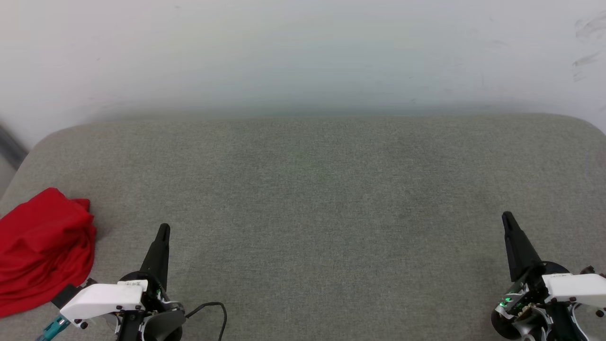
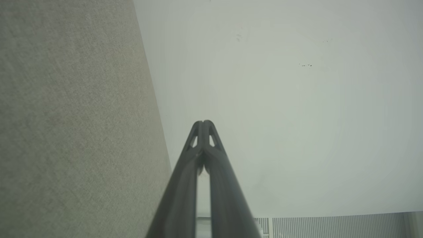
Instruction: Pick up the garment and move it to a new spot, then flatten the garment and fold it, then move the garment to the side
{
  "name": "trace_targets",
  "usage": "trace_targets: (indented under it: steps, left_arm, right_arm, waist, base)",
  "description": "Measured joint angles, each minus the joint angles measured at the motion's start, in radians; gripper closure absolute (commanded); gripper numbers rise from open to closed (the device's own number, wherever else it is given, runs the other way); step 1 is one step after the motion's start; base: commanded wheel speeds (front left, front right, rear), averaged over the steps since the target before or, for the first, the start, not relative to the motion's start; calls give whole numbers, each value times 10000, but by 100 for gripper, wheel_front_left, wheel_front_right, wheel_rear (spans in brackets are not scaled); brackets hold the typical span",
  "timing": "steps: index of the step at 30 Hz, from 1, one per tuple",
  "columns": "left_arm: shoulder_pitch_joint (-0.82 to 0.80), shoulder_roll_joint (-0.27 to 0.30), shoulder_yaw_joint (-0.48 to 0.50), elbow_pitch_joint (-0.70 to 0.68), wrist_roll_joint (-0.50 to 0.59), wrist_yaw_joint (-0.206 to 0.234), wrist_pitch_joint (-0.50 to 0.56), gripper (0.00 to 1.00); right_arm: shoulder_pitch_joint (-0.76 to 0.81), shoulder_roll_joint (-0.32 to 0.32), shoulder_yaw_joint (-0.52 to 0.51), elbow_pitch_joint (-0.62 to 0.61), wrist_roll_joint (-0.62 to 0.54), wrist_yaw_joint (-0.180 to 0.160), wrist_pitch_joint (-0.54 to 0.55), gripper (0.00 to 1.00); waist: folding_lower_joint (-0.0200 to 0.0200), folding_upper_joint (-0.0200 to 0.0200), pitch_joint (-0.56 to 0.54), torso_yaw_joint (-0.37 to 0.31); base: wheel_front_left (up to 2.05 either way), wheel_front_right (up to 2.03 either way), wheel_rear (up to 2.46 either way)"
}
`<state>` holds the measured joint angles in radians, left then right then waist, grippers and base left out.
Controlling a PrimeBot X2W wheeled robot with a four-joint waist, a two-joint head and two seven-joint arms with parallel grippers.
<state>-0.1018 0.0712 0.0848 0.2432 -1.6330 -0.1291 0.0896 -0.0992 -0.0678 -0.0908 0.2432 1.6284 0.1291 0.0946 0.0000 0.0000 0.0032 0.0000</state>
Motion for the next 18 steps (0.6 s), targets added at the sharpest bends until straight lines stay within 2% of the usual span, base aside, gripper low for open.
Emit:
trace_targets:
  steps: [18]
  left_arm:
    - [-3, -48, 61, 4, 23, 0, 44, 100]
  right_arm:
    - [-1, 33, -48, 4, -19, 0, 36, 100]
  waist:
    - [1, 0, 0, 0]
  base:
    - [0, 0, 0]
